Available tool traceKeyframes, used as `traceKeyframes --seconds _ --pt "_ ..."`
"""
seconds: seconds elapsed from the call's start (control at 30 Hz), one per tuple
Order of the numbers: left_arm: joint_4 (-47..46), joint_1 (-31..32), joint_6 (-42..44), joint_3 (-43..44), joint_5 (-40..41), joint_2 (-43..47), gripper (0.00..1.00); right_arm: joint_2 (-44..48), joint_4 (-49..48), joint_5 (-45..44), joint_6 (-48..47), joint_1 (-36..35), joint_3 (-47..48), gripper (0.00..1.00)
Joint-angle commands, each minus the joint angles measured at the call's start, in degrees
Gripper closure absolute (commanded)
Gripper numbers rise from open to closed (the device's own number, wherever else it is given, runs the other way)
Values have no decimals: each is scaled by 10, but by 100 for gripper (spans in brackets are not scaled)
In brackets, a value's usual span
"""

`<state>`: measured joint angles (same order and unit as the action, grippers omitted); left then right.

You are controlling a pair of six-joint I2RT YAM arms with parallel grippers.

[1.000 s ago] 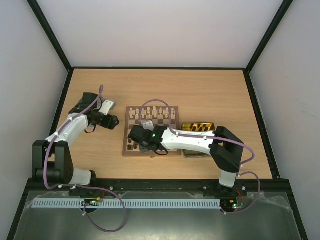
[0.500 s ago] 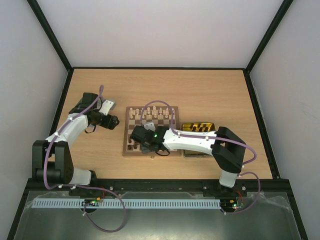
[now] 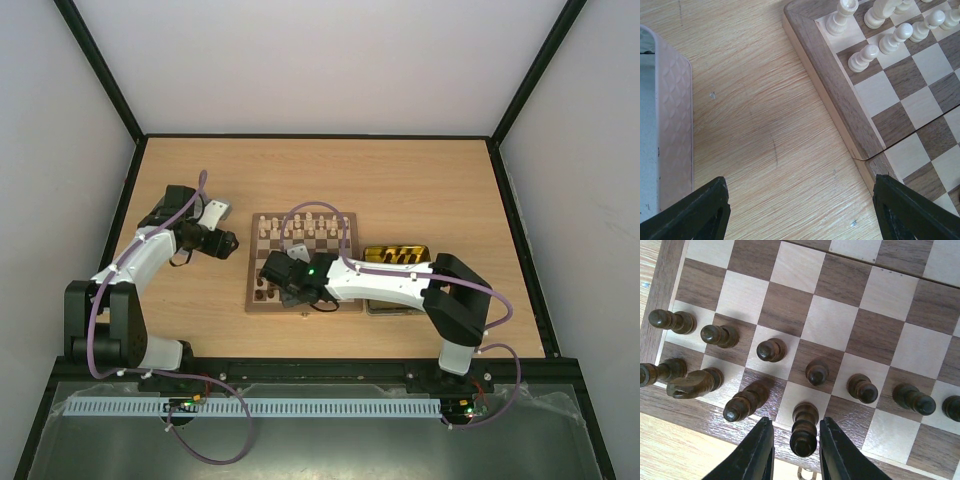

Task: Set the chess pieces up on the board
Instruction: Place the chess piece on the chessboard.

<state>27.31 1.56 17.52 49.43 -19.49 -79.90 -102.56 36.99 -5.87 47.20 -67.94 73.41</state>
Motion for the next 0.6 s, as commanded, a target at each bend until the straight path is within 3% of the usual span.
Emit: traceKeyframes --seconds 0.0,0.57 --pt "2 -4 2 -5 -4 9 21 -11 -4 0 1 1 6 76" --pt "1 -7 3 -6 -3 8 21 -16 -16 -2 -1 3 9 77"
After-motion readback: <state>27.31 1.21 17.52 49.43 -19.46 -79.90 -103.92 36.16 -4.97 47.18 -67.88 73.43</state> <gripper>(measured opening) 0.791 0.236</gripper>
